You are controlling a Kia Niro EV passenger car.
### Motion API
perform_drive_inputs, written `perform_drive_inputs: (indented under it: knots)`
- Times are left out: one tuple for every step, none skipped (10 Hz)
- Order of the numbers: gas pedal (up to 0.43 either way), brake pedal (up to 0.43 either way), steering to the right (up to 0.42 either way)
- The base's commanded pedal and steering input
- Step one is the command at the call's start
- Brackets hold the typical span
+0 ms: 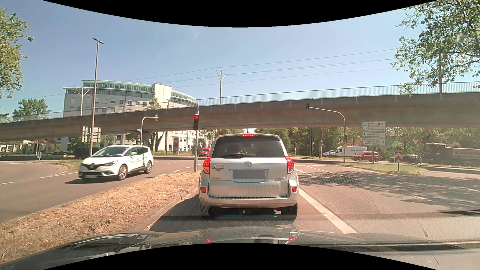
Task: Follow the waypoints while adhering to traffic rules and regulations
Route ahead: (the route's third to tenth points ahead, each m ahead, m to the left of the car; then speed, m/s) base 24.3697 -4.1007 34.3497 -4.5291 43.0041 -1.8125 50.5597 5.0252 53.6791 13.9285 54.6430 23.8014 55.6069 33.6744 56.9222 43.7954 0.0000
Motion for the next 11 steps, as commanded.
perform_drive_inputs:
  knots:
    - [0.0, 0.226, 0.0]
    - [0.0, 0.226, 0.0]
    - [0.0, 0.226, -0.001]
    - [0.0, 0.226, -0.001]
    - [0.0, 0.226, 0.0]
    - [0.0, 0.226, -0.001]
    - [0.0, 0.226, -0.001]
    - [0.0, 0.226, 0.0]
    - [0.0, 0.226, -0.001]
    - [0.0, 0.226, -0.001]
    - [0.0, 0.226, -0.001]
